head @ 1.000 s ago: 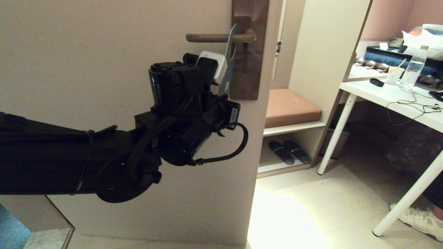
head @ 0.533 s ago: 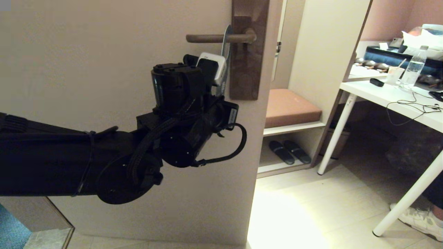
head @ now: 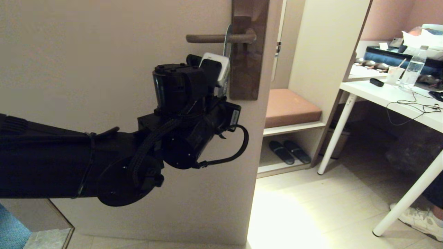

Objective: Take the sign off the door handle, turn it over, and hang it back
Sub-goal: Hang the sign back with the other side facing out

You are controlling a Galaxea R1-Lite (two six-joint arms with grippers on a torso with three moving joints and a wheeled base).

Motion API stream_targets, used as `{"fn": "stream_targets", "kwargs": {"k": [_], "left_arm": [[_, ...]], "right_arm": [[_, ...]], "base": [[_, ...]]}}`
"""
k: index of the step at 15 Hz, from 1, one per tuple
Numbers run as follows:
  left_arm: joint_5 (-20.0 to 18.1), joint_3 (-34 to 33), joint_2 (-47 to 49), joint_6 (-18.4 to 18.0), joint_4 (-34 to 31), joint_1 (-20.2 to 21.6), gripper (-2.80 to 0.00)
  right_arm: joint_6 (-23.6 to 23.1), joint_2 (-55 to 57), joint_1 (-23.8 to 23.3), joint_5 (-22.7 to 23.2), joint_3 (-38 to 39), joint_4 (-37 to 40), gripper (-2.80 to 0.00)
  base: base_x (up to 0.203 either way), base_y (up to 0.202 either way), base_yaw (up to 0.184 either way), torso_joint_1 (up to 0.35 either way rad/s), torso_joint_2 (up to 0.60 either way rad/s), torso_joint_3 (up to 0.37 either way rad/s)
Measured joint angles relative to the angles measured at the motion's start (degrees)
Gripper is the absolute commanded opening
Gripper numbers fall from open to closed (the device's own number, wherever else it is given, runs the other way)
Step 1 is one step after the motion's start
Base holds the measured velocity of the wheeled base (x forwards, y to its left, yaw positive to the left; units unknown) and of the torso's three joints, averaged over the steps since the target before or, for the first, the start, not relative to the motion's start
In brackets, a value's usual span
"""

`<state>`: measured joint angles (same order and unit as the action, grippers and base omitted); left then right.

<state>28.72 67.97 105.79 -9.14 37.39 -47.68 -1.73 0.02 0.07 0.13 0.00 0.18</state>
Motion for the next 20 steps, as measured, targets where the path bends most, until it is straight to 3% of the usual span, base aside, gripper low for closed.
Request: {"fn": "stream_targets", "kwargs": {"k": [1, 11, 20], "left_arm": [[-0.04, 0.00, 0.00, 0.02, 0.04, -0.06, 0.00], [-0.01, -0.69, -2.00, 0.91, 0.45, -0.04, 0.00], [0.11, -10.70, -11.79, 0.91, 0.43, 1.23, 0.00]], "right_arm": [[0.02, 0.00, 0.00, -0.01, 0.00, -0.02, -2.80], [0.00, 0.00, 0.00, 0.02, 0.00, 0.00, -2.80], [0.02, 0.00, 0.00, 0.04, 0.00, 0.00, -2.80]], "base": [[0.000, 0.000, 0.000, 0.000, 0.00, 0.000], [0.000, 0.000, 0.000, 0.000, 0.00, 0.000], [0.000, 0.000, 0.000, 0.000, 0.00, 0.000]]}}
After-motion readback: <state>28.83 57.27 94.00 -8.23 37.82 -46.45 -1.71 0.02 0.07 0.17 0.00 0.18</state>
